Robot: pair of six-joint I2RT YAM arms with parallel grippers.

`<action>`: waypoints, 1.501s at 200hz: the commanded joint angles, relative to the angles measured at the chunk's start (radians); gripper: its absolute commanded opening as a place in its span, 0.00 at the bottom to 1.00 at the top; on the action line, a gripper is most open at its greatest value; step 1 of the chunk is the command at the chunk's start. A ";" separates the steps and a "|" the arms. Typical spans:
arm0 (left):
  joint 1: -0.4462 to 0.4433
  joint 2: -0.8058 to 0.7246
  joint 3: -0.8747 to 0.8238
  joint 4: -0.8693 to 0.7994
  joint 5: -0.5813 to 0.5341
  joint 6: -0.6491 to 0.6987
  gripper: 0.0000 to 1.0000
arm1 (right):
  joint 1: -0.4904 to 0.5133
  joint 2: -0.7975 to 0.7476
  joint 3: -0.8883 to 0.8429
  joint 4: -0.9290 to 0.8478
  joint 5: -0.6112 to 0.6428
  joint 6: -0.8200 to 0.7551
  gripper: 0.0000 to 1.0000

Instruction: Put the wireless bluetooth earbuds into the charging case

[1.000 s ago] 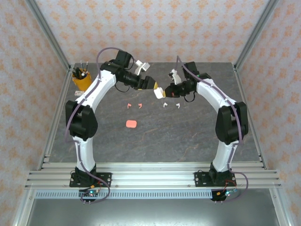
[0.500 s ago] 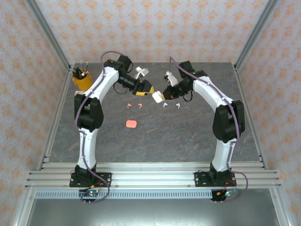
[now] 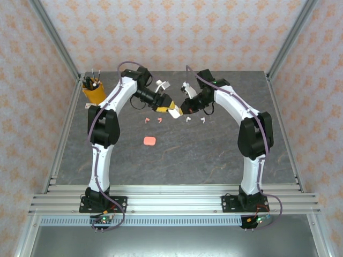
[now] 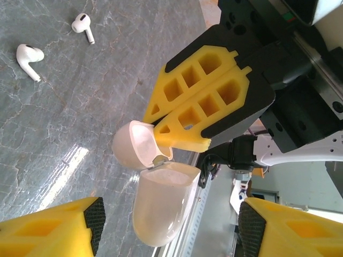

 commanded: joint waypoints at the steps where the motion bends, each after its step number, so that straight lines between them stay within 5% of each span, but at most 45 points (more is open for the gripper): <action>1: 0.004 0.011 0.025 -0.047 0.040 0.031 0.68 | 0.009 0.003 0.036 -0.027 -0.030 -0.030 0.00; 300: -0.030 0.100 0.090 -0.356 0.168 0.311 0.40 | 0.015 0.038 0.085 -0.102 -0.086 -0.097 0.00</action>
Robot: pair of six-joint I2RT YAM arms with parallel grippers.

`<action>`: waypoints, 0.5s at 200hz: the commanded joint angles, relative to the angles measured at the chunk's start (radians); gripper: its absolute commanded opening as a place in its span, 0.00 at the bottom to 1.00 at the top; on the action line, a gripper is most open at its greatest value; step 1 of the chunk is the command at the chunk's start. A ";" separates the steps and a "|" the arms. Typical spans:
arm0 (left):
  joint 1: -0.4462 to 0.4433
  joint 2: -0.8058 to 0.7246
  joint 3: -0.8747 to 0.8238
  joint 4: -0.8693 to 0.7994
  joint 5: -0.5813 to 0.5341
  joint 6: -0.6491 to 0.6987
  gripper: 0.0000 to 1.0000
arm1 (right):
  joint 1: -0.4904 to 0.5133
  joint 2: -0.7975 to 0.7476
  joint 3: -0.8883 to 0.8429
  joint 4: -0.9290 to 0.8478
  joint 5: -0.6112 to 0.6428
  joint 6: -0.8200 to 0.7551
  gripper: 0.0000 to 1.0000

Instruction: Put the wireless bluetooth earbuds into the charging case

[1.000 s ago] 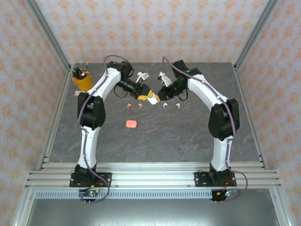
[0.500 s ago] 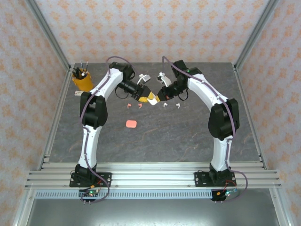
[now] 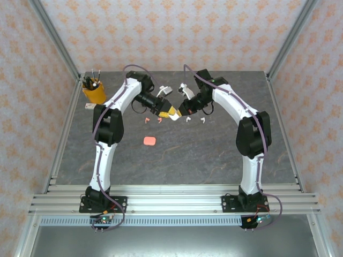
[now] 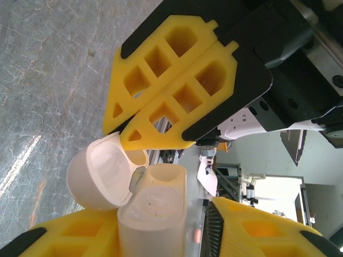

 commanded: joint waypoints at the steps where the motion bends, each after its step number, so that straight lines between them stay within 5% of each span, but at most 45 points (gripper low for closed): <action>1: -0.008 0.017 0.031 -0.069 0.035 0.046 0.40 | 0.005 0.009 0.032 -0.010 -0.009 -0.024 0.00; 100: -0.011 0.046 0.053 -0.123 0.047 0.100 0.27 | 0.004 0.007 0.043 -0.009 -0.002 -0.015 0.00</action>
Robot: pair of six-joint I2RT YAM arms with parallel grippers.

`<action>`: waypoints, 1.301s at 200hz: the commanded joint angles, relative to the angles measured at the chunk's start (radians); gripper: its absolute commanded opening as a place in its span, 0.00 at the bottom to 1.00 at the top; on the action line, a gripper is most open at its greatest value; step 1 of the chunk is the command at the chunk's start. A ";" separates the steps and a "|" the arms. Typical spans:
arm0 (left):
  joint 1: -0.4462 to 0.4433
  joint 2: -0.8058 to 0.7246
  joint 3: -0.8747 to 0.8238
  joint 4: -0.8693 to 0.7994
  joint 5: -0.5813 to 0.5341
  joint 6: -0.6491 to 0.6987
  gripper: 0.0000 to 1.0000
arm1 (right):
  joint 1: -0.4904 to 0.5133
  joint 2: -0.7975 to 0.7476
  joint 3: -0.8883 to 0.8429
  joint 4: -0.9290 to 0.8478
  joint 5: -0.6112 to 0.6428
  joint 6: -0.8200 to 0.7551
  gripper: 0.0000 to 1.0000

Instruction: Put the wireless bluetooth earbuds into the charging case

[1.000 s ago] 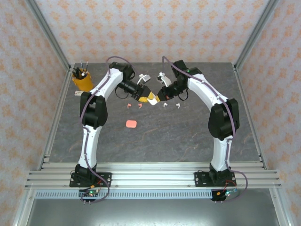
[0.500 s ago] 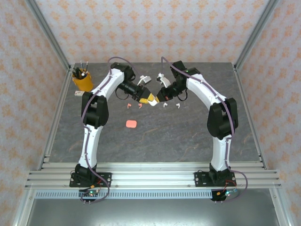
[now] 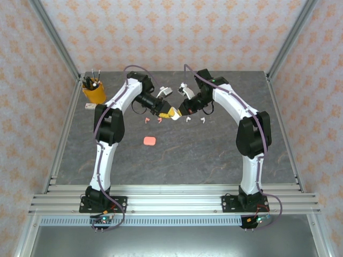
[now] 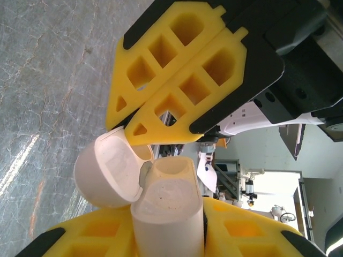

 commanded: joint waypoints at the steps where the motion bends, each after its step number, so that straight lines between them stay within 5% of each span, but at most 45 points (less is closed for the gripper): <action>1: -0.012 0.022 0.035 -0.073 0.041 0.034 0.27 | 0.004 0.006 0.039 -0.005 0.003 -0.015 0.00; 66: -0.012 0.035 0.041 -0.121 0.053 0.092 0.07 | 0.004 -0.020 0.031 0.049 0.044 0.041 0.00; 116: -0.007 0.041 0.076 -0.181 0.079 0.171 0.00 | -0.045 -0.093 0.011 0.112 0.103 0.174 0.40; 164: -0.005 0.024 0.114 -0.169 0.078 0.159 0.00 | -0.126 -0.256 -0.101 0.162 0.190 0.333 0.48; 190: -0.012 -0.004 0.117 -0.051 0.038 0.021 0.00 | -0.134 -0.329 -0.166 0.168 0.254 0.433 0.48; 217: -0.053 -0.128 -0.017 0.421 -0.217 -0.431 0.00 | -0.133 -0.404 -0.238 0.197 0.291 0.528 0.48; 260: -0.102 -0.151 0.061 0.524 -0.344 -0.551 0.00 | -0.138 -0.492 -0.311 0.190 0.421 0.652 0.48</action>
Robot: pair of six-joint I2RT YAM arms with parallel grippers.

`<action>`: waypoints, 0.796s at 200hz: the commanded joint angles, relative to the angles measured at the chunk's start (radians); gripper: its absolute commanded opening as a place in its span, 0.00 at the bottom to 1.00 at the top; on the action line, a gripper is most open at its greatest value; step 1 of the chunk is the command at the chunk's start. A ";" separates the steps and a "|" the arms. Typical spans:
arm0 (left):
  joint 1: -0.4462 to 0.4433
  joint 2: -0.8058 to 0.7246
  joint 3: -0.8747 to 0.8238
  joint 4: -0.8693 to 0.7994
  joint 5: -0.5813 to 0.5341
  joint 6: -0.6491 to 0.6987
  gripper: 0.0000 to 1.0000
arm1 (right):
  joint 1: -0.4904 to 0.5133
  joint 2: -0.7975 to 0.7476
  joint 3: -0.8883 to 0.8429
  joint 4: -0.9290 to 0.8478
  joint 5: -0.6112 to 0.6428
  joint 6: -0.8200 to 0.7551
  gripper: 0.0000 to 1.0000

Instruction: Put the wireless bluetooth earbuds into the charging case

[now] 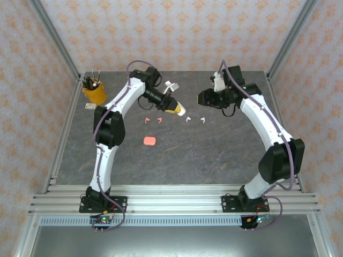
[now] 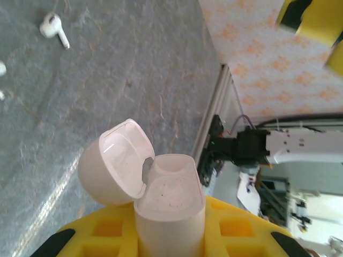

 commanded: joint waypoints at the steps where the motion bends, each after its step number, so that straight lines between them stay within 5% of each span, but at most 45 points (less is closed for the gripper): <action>1: -0.034 -0.071 0.055 0.144 -0.150 -0.162 0.00 | -0.003 -0.064 -0.028 0.008 0.129 0.125 0.48; 80: -0.138 -0.269 -0.156 0.471 -0.605 -0.305 0.00 | -0.016 -0.125 -0.162 -0.006 0.285 0.342 0.48; 120: -0.223 -0.372 -0.315 0.593 -0.964 -0.247 0.00 | -0.017 -0.129 -0.191 -0.024 0.340 0.357 0.48; 159: -0.292 -0.484 -0.527 0.803 -1.062 -0.250 0.00 | -0.018 -0.104 -0.180 -0.049 0.378 0.367 0.48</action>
